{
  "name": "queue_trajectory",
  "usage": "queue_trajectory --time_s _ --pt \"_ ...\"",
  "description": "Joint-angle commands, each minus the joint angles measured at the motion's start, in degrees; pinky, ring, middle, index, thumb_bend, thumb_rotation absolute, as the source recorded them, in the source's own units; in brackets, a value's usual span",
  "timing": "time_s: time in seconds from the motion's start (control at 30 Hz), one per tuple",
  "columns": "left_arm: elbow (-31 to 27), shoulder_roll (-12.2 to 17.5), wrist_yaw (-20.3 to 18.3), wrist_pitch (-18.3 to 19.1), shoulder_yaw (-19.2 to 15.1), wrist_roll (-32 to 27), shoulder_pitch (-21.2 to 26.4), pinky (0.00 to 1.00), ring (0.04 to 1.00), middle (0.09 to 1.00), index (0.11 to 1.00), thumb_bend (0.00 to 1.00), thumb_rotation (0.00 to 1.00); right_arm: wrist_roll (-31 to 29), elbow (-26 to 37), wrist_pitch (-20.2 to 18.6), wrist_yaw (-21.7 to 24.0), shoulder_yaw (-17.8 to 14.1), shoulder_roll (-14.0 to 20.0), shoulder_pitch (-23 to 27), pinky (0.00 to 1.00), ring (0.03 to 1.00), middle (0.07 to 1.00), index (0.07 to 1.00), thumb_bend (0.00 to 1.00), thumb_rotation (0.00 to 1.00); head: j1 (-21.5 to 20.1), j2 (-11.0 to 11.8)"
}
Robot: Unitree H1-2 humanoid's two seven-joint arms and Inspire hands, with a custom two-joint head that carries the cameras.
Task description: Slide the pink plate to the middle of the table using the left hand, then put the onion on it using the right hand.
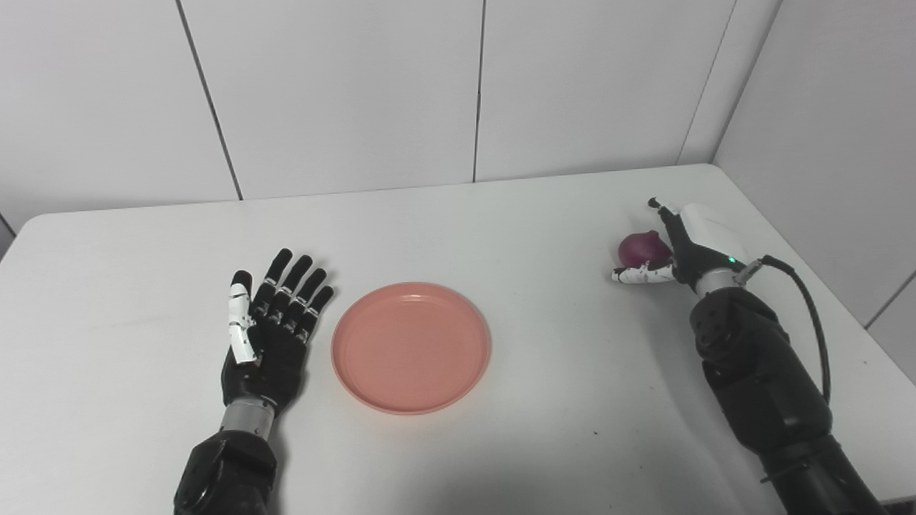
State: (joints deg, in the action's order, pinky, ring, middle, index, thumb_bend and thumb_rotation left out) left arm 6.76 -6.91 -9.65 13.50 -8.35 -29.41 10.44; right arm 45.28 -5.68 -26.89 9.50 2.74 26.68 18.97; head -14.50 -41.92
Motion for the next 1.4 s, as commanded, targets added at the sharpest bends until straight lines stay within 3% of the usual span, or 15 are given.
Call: queue_trajectory --time_s 0.0,0.27,0.43,0.53,0.67,0.87,1.1,1.13,1.17,1.2,1.37 --pt "1.0 0.5 1.3 0.9 -0.4 0.7 -1.4 0.89 0.877 0.889 0.883 0.38 1.0 0.3 1.1 0.2 -1.4 -0.3 1.9 2.5 0.64 0.818 0.888 0.894 0.97 0.33 0.1 -0.1" --pt "1.1 0.5 1.4 0.7 -0.3 0.9 -1.4 0.88 0.873 0.883 0.878 0.38 1.0 0.3 0.2 0.0 -0.4 -0.9 1.7 2.7 0.67 0.807 0.859 0.875 0.95 0.31 0.2 -0.2" --pt "0.8 0.4 1.3 1.1 -0.3 0.5 -1.5 0.88 0.875 0.886 0.879 0.38 1.0 0.6 0.1 0.0 0.3 -1.3 1.4 2.9 0.63 0.758 0.805 0.82 0.94 0.26 0.3 -0.2" --pt "1.1 0.4 1.2 0.8 -0.3 0.5 -1.5 0.89 0.875 0.887 0.88 0.38 1.0 -0.7 -0.1 0.2 -0.7 -1.4 1.3 2.9 0.58 0.711 0.764 0.791 0.94 0.23 0.3 -0.2" --pt "1.0 0.2 1.5 0.9 -0.4 0.5 -1.5 0.88 0.869 0.88 0.872 0.39 1.0 -2.4 -0.7 0.7 -2.0 -1.4 1.4 2.9 0.45 0.546 0.626 0.731 0.91 0.13 0.5 -0.2" --pt "0.4 0.2 1.5 1.2 -0.4 0.4 -1.6 0.88 0.873 0.885 0.877 0.38 1.0 -3.8 -2.8 1.9 -4.1 -0.6 1.7 3.3 0.48 0.549 0.606 0.633 0.87 0.05 0.4 -0.1" --pt "0.6 0.4 1.5 1.1 -0.3 0.6 -1.6 0.88 0.873 0.887 0.877 0.39 1.0 -4.8 -4.3 4.2 -8.7 0.0 1.1 4.0 0.45 0.521 0.574 0.562 0.84 0.04 0.5 -0.1" --pt "0.7 0.4 1.4 1.0 -0.3 0.7 -1.6 0.88 0.872 0.886 0.876 0.39 1.0 -5.2 -4.6 4.6 -9.3 -0.1 1.0 4.2 0.45 0.517 0.569 0.544 0.78 0.06 0.5 -0.1" --pt "0.7 0.4 1.4 1.0 -0.3 0.7 -1.6 0.88 0.871 0.885 0.874 0.39 1.0 -5.6 -4.8 4.9 -9.8 -0.1 0.9 4.3 0.45 0.514 0.565 0.511 0.63 0.11 0.5 -0.1" --pt "0.8 0.4 1.4 1.0 -0.3 0.7 -1.6 0.87 0.87 0.883 0.872 0.39 1.0 -5.9 -5.0 5.1 -10.1 0.0 0.9 4.5 0.45 0.513 0.563 0.498 0.57 0.12 0.6 0.0" --pt "0.7 0.3 1.4 0.9 -0.3 0.6 -1.6 0.88 0.872 0.883 0.874 0.38 1.0 -6.9 -5.9 5.0 -10.7 0.6 0.7 5.4 0.44 0.502 0.557 0.488 0.52 0.14 0.6 -0.1"
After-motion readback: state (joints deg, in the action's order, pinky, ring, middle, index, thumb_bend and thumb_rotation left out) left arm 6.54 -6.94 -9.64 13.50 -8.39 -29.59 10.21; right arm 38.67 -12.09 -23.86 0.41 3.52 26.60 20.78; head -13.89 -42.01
